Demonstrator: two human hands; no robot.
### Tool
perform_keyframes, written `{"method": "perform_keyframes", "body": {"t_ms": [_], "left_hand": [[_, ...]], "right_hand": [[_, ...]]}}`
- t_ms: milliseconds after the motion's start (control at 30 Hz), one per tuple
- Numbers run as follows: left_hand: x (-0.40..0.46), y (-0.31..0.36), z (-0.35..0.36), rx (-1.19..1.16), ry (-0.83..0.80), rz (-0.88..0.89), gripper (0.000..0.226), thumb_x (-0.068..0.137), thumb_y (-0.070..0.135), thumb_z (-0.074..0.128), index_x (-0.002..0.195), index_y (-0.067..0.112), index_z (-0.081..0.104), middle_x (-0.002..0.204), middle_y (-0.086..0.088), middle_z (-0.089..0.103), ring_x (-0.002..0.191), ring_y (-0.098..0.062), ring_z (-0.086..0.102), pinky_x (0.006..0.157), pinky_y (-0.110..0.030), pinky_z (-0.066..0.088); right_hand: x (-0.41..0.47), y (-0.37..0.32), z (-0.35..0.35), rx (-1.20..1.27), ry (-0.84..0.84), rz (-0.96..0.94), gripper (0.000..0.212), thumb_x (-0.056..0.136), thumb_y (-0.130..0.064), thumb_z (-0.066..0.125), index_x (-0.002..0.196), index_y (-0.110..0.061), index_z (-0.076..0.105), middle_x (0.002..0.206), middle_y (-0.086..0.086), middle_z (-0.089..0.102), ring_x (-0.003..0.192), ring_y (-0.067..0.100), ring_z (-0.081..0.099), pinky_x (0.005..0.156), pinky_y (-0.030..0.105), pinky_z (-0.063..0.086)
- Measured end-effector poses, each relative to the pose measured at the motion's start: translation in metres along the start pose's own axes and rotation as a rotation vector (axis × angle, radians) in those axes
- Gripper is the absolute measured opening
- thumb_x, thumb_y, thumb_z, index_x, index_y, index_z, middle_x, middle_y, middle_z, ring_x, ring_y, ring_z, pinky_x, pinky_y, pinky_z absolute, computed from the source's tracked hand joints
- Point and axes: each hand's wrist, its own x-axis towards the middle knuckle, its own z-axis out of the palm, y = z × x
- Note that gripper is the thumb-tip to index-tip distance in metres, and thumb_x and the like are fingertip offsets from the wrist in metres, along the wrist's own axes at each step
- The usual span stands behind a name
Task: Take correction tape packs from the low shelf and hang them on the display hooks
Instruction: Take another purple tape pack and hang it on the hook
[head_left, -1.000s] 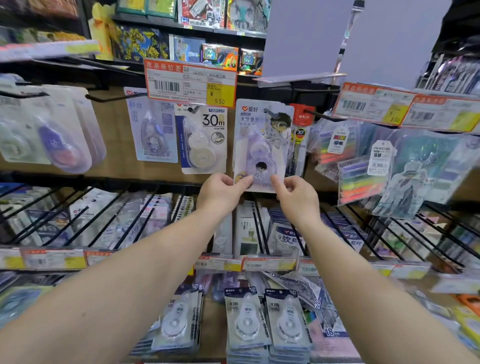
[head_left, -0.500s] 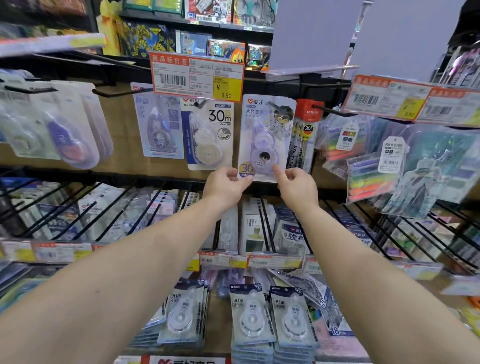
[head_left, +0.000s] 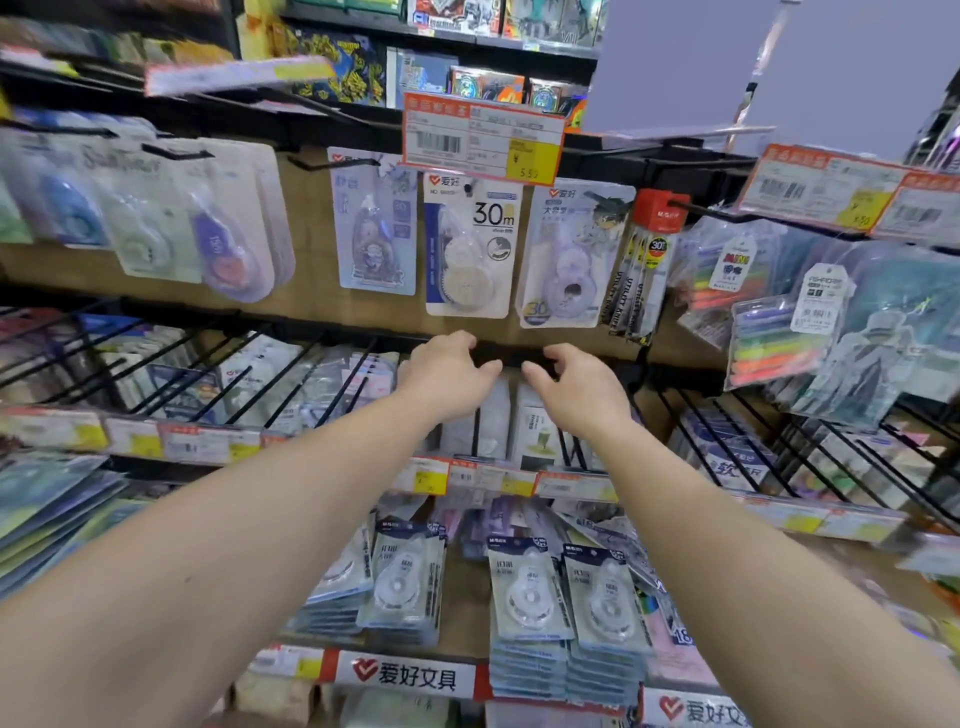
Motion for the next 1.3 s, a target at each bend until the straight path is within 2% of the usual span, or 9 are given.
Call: {"method": "perform_keyframes", "body": {"t_ms": [100,233,367,700,833,900,1000,1100,1300], "left_hand": [[-0.014,-0.024,-0.021,0.150,0.039,0.004,0.055,0.094,0.052,0.051,0.137,0.017,0.054,0.135,-0.010,0.058,0.126,-0.034,0.051,0.103,-0.044,0.044],[-0.037,-0.074,-0.057,0.262,0.094,-0.059,0.045,0.093,0.053,0.049,0.115,0.015,0.062,0.122,-0.015,0.062,0.118,-0.038,0.055,0.096,-0.042,0.045],[-0.069,-0.131,-0.106,0.345,0.129,-0.204,0.056,0.094,0.059,0.046,0.130,0.017,0.058,0.132,-0.015,0.059,0.124,-0.037,0.053,0.101,-0.042,0.044],[-0.163,-0.279,-0.230,0.473,0.304,-0.561,0.053,0.094,0.054,0.046,0.131,0.018,0.054,0.136,-0.012,0.056,0.127,-0.036,0.050,0.103,-0.044,0.043],[-0.190,-0.338,-0.266,0.473,0.317,-0.645,0.052,0.092,0.061,0.047,0.125,0.021,0.056,0.127,-0.009,0.059,0.121,-0.034,0.052,0.094,-0.044,0.043],[-0.199,-0.372,-0.281,0.482,0.318,-0.675,0.056,0.093,0.062,0.045,0.132,0.022,0.053,0.131,-0.009,0.057,0.124,-0.034,0.051,0.098,-0.045,0.042],[-0.207,-0.429,-0.304,0.487,0.322,-0.686,0.063,0.093,0.065,0.045,0.143,0.025,0.047,0.141,-0.005,0.054,0.130,-0.031,0.048,0.103,-0.045,0.040],[-0.209,-0.483,-0.330,0.506,0.294,-0.683,0.064,0.093,0.066,0.043,0.145,0.029,0.046,0.138,-0.005,0.056,0.128,-0.030,0.050,0.100,-0.043,0.042],[-0.203,-0.575,-0.376,0.531,0.192,-0.690,0.062,0.093,0.062,0.047,0.142,0.024,0.048,0.138,-0.008,0.054,0.129,-0.031,0.048,0.105,-0.044,0.042]], "right_hand": [[-0.012,-0.032,0.016,-0.096,-0.037,-0.101,0.059,0.092,-0.061,0.048,0.140,-0.027,0.050,0.135,0.004,0.060,0.125,0.029,0.053,0.101,0.045,0.047],[-0.031,-0.090,0.044,-0.140,-0.086,-0.257,0.056,0.094,-0.056,0.049,0.141,-0.025,0.050,0.135,0.007,0.060,0.125,0.032,0.050,0.100,0.042,0.045],[-0.047,-0.157,0.076,-0.109,-0.175,-0.409,0.055,0.096,-0.052,0.048,0.143,-0.024,0.048,0.136,0.008,0.058,0.126,0.033,0.048,0.100,0.041,0.041],[-0.116,-0.330,0.160,-0.058,-0.315,-0.780,0.054,0.094,-0.058,0.047,0.135,-0.023,0.053,0.132,0.008,0.060,0.122,0.033,0.053,0.095,0.042,0.049],[-0.140,-0.382,0.196,-0.018,-0.375,-0.835,0.052,0.095,-0.057,0.048,0.137,-0.027,0.051,0.125,0.003,0.063,0.121,0.032,0.054,0.095,0.045,0.049],[-0.148,-0.407,0.217,0.010,-0.383,-0.859,0.050,0.094,-0.056,0.049,0.134,-0.026,0.054,0.118,0.002,0.066,0.115,0.030,0.057,0.092,0.044,0.050],[-0.159,-0.447,0.253,0.047,-0.405,-0.881,0.051,0.095,-0.052,0.051,0.138,-0.026,0.054,0.129,0.000,0.063,0.121,0.025,0.055,0.095,0.038,0.049],[-0.168,-0.488,0.293,0.096,-0.428,-0.866,0.055,0.095,-0.052,0.053,0.142,-0.023,0.051,0.138,0.002,0.057,0.128,0.025,0.051,0.100,0.042,0.047],[-0.180,-0.550,0.372,0.082,-0.542,-0.737,0.048,0.096,-0.046,0.054,0.137,-0.020,0.055,0.126,0.006,0.064,0.115,0.026,0.059,0.090,0.041,0.053]]}}
